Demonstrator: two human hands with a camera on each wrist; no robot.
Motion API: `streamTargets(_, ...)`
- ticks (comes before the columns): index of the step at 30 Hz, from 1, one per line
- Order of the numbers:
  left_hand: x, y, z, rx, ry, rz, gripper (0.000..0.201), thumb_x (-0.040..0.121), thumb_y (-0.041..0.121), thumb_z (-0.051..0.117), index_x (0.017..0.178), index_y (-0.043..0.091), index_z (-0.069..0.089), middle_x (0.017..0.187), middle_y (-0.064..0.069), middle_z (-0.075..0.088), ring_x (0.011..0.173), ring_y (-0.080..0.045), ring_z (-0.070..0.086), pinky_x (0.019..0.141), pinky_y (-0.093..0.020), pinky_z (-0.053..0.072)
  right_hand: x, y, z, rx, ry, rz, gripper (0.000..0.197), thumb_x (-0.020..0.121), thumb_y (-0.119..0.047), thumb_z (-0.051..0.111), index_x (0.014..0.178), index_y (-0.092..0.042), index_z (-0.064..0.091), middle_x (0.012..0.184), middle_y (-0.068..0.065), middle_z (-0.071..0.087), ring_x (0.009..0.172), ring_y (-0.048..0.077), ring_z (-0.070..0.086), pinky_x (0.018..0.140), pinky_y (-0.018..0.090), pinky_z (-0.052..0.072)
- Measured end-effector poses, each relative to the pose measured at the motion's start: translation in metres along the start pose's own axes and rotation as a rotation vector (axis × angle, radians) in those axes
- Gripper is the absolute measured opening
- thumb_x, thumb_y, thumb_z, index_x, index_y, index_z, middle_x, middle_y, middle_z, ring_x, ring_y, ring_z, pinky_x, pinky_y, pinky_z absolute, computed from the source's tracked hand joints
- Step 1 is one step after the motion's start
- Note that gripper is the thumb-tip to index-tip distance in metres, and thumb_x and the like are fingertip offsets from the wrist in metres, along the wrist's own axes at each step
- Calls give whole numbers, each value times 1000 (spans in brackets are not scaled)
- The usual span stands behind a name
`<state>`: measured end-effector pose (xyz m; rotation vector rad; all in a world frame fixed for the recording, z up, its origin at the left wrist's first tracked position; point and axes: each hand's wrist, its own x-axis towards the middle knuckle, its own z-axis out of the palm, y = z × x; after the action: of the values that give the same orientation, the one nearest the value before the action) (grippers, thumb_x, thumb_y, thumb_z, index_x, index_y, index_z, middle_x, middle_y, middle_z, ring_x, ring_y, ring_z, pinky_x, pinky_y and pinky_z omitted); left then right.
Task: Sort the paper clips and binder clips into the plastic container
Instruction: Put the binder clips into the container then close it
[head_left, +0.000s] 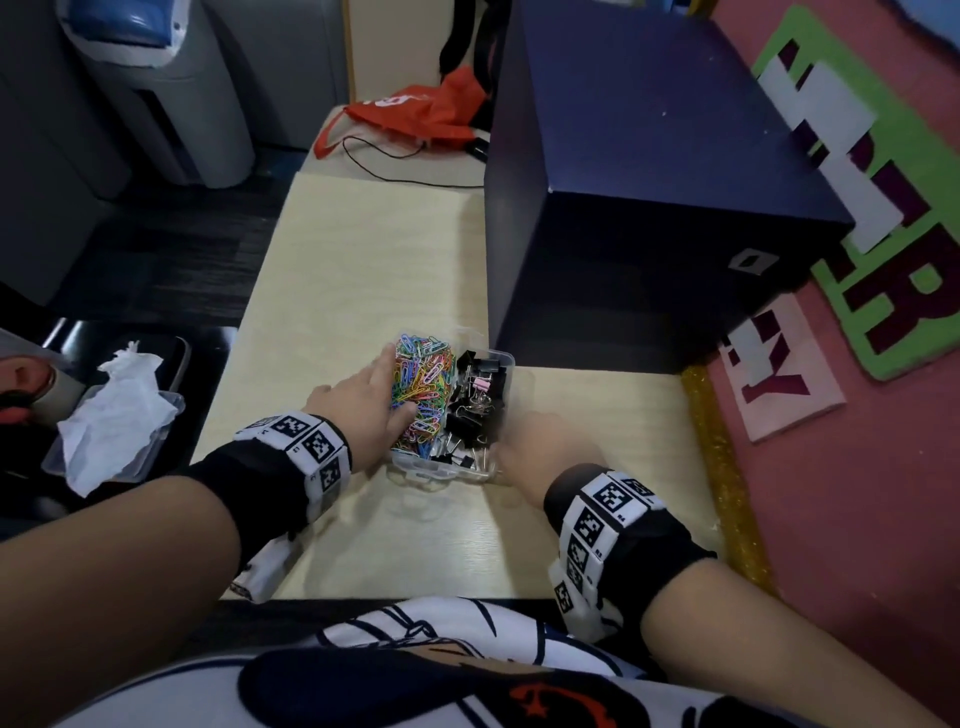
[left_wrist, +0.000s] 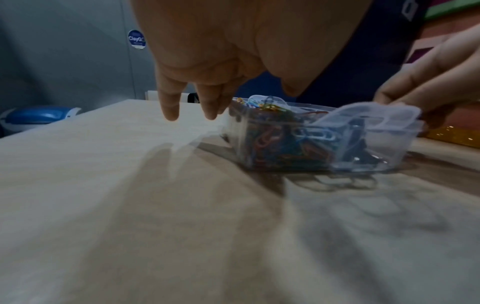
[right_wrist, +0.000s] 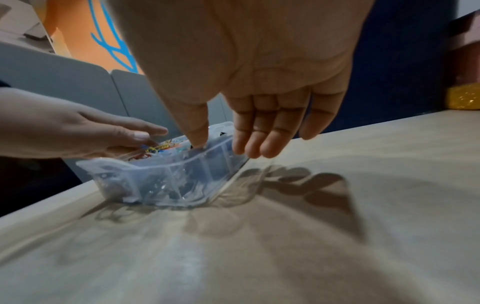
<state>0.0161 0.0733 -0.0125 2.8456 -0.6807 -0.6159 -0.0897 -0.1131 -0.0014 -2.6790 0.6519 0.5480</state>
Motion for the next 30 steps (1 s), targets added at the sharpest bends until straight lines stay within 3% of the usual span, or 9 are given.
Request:
streamTargets(2,-3,6,1,-9,10,-5,75,98,48,34,151,16,-7,151,-8,36,126,-25,50,98,-42,42,-1,2,-2,1,-36,11,29,89,-46,49,107,-25,58,112,2,56,102,25,57,91,37,45)
streamTargets(6,-9,18,3,49,45,-49,68,97,45,38,151,20,4,120,-8,63,107,-28,61,87,-40,44,-6,11,-9,39,52,-61,30,85,-27,53,115,-27,48,111,2,50,97,27,58,88,37,46)
streamTargets(10,-15,31,8,62,61,-78,64,95,46,45,147,24,15,117,-6,63,106,-28,61,86,-40,43,-12,23,-6,-7,13,-215,42,93,-19,42,130,-39,48,113,2,46,103,28,53,95,36,44)
streamTargets(13,-16,35,11,43,92,-98,59,97,42,42,146,22,16,116,-7,63,105,-29,61,85,-40,43,-11,28,-3,67,48,-216,36,92,-19,44,118,-41,58,106,-1,44,99,26,52,94,34,45)
streamTargets(18,-20,34,12,47,109,-103,48,97,26,36,142,22,20,97,-6,67,91,-30,63,81,-37,40,-12,31,-6,45,82,-227,24,88,-15,47,92,-30,66,102,-2,46,95,22,48,92,34,42)
streamTargets(21,-19,33,12,45,80,-122,46,94,20,39,137,22,23,81,-4,60,79,-30,61,75,-36,37,-9,32,-2,55,83,-171,23,88,-17,46,93,-29,64,104,-2,47,94,23,52,91,34,44)
streamTargets(26,-14,26,13,81,48,-119,36,97,19,36,133,16,33,97,-9,66,87,-31,63,71,-34,39,-3,28,6,94,7,-151,41,93,-20,38,130,-28,52,122,3,49,101,29,59,93,38,49)
streamTargets(30,-12,22,13,86,8,-108,36,99,24,36,134,16,38,104,-11,66,92,-31,63,72,-35,46,-2,24,2,135,43,-115,47,90,-17,43,135,-28,38,120,4,54,101,29,59,90,40,49)
